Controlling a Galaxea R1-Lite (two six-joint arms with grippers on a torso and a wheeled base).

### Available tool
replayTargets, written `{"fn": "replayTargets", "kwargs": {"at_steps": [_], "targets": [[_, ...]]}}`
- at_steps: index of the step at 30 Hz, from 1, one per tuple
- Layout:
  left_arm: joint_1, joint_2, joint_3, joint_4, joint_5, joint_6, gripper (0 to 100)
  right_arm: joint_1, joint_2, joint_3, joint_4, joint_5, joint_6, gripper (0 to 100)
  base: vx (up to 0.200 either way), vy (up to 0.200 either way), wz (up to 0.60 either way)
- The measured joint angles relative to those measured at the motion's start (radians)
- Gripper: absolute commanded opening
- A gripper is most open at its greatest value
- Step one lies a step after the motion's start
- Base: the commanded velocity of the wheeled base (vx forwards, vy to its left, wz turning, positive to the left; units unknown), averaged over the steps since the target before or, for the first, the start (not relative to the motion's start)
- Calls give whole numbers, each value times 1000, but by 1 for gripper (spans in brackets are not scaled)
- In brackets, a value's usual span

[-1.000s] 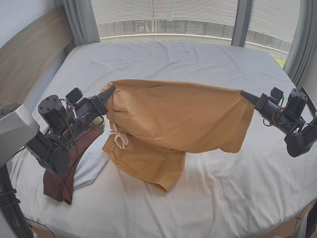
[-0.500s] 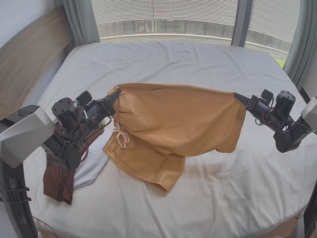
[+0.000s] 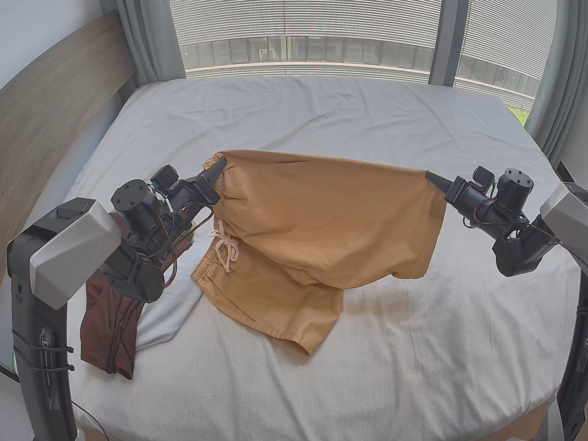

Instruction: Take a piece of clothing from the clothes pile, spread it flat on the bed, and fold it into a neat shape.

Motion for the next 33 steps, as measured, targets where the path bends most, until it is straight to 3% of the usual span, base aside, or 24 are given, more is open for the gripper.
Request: {"fn": "replayTargets", "kwargs": {"at_steps": [21, 22, 26, 27, 33], "targets": [[6, 96, -137, 43, 0, -26, 0, 4, 156, -172, -2, 0, 1, 0, 0, 0, 0], [10, 101, -144, 44, 0, -28, 100, 4, 159, -175, -3, 0, 1, 0, 0, 0, 0], [17, 115, -164, 50, -1, -31, 100, 1, 169, -185, -4, 0, 1, 0, 0, 0, 0], [18, 117, -166, 51, -1, -34, 100, 1, 171, -190, -4, 0, 1, 100, 0, 0, 0], [19, 122, -179, 67, 0, -61, 100, -1, 192, -239, -4, -23, 2, 100, 0, 0, 0]]}}
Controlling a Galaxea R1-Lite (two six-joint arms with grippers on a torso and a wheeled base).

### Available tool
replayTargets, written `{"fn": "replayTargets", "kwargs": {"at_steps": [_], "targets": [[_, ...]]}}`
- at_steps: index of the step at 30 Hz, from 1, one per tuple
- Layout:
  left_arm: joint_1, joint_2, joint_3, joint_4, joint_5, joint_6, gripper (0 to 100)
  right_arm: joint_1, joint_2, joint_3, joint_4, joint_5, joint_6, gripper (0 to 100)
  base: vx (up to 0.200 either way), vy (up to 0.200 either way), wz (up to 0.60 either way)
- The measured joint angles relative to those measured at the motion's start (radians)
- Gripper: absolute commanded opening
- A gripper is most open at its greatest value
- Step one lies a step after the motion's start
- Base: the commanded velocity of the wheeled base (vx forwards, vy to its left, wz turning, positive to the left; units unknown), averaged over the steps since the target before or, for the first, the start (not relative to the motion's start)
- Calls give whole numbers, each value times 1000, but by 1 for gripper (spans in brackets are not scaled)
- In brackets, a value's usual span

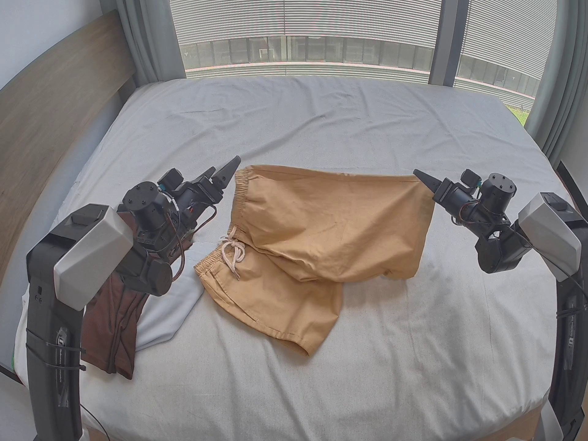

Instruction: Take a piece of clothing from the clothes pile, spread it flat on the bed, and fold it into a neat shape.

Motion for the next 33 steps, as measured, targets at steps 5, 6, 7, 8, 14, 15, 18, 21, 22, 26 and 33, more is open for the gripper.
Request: {"fn": "replayTargets", "kwargs": {"at_steps": [5, 6, 7, 8, 14, 15, 18, 21, 22, 26, 33], "targets": [[-2, -1, -4, 19, 6, -8, 100, -3, 7, -14, 0, -11, -1, 100, 0, 0, 0], [-2, -1, -2, 19, 13, -8, 100, -5, 5, -13, 2, -12, -1, 100, 0, 0, 0], [-1, -2, 0, 17, 23, -8, 100, -8, 3, -9, 7, -12, -1, 100, 0, 0, 0], [0, -2, 1, 15, 32, -8, 100, -12, 0, -5, 15, -12, -2, 100, 0, 0, 0], [0, -14, 63, -27, 56, -7, 100, -39, -10, 37, 73, -14, -67, 100, 0, 0, 0], [0, -16, 71, -32, 56, -7, 100, -41, -10, 43, 73, -14, -74, 100, 0, 0, 0], [0, -32, 130, -54, 57, -3, 100, -51, -9, 80, 65, -14, -96, 100, 0, 0, 0], [3, -55, 195, -61, 52, 1, 100, -55, -10, 122, 25, -15, -102, 100, 0, 0, 0], [6, -68, 226, -63, 47, 3, 100, -55, -12, 144, 1, -15, -104, 100, 0, 0, 0], [16, -119, 325, -68, 21, 5, 100, -40, -36, 245, -60, -15, -106, 100, 0, 0, 0], [39, -214, 533, -70, -53, 14, 100, 75, -120, 503, -128, -16, -129, 100, 0, 0, 0]]}}
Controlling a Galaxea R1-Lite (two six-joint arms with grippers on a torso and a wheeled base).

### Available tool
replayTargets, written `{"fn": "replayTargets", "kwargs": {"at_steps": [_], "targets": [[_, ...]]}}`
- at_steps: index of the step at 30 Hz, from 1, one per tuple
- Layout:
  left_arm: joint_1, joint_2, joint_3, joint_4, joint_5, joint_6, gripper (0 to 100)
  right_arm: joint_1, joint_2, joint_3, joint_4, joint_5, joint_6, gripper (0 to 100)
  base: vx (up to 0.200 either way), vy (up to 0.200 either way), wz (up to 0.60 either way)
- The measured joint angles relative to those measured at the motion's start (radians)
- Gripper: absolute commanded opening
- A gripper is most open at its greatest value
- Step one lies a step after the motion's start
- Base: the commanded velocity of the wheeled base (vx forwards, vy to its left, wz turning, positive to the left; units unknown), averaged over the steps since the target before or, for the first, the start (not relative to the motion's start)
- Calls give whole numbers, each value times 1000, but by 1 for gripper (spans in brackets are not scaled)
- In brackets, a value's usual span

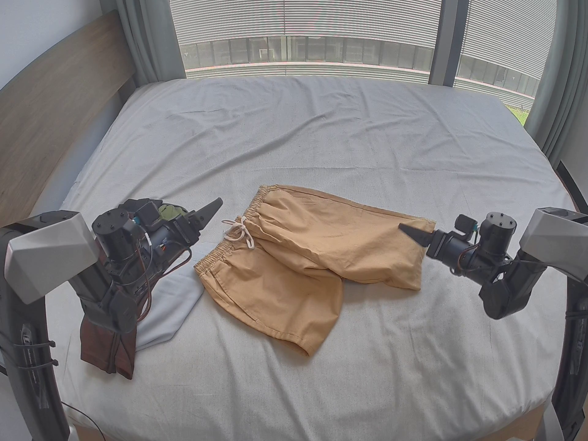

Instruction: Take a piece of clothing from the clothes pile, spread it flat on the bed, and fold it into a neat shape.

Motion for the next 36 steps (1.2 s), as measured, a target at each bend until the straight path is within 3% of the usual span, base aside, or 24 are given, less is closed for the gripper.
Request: {"fn": "replayTargets", "kwargs": {"at_steps": [3, 7, 11, 36], "targets": [[10, -30, 74, 0, -25, 30, 100, 76, -30, 81, -15, 0, -29, 100, 0, 0, 0], [26, -46, 133, 0, -43, 144, 100, 165, -50, 143, -22, -2, -52, 100, 0, 0, 0], [32, -46, 155, 0, -49, 171, 100, 216, -42, 155, -15, -11, -59, 100, 0, 0, 0], [33, -30, 182, 1, -47, 203, 100, 306, 137, 57, 49, -76, -61, 100, 0, 0, 0]]}}
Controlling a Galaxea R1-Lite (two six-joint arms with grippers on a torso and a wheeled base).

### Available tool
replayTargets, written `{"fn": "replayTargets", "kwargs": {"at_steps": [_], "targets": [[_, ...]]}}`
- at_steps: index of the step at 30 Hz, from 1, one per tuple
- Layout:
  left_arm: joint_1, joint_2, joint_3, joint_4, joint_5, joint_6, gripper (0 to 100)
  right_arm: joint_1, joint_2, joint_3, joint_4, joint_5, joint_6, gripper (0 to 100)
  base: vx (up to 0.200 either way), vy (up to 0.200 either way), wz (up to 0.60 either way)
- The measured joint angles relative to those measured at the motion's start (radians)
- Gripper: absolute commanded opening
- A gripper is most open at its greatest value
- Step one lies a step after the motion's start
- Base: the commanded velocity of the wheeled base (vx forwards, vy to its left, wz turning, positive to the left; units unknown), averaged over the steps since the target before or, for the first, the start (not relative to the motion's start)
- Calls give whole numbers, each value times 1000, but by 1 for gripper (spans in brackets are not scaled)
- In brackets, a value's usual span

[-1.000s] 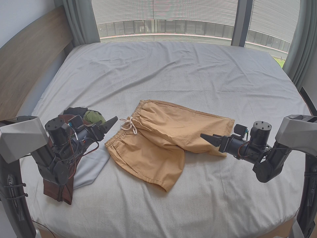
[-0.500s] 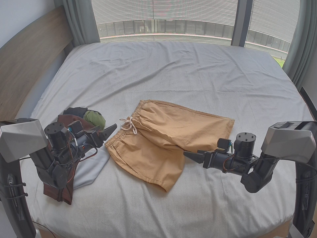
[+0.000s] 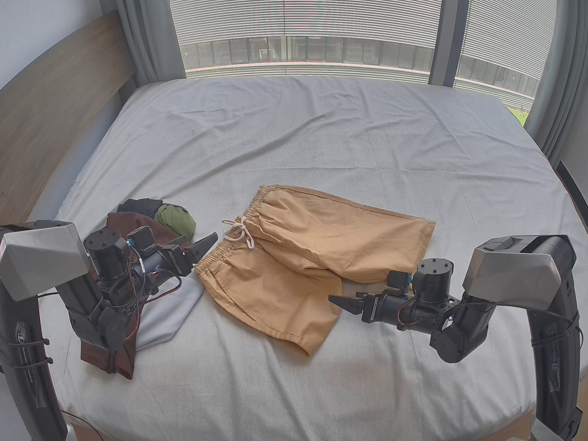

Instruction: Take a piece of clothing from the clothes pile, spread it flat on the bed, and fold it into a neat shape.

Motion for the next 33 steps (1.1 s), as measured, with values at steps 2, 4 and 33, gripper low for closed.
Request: {"fn": "replayTargets", "kwargs": {"at_steps": [2, 4, 33], "targets": [[0, 0, 1, 0, 0, 0, 100, 3, 7, -9, 23, -7, 0, 100, 0, 0, 0], [0, 0, 2, 0, 0, 0, 100, 7, 12, -19, 40, -19, 0, 100, 0, 0, 0], [-1, -12, 31, 0, 4, 26, 100, 52, 13, -58, 125, -102, 1, 100, 0, 0, 0]]}}
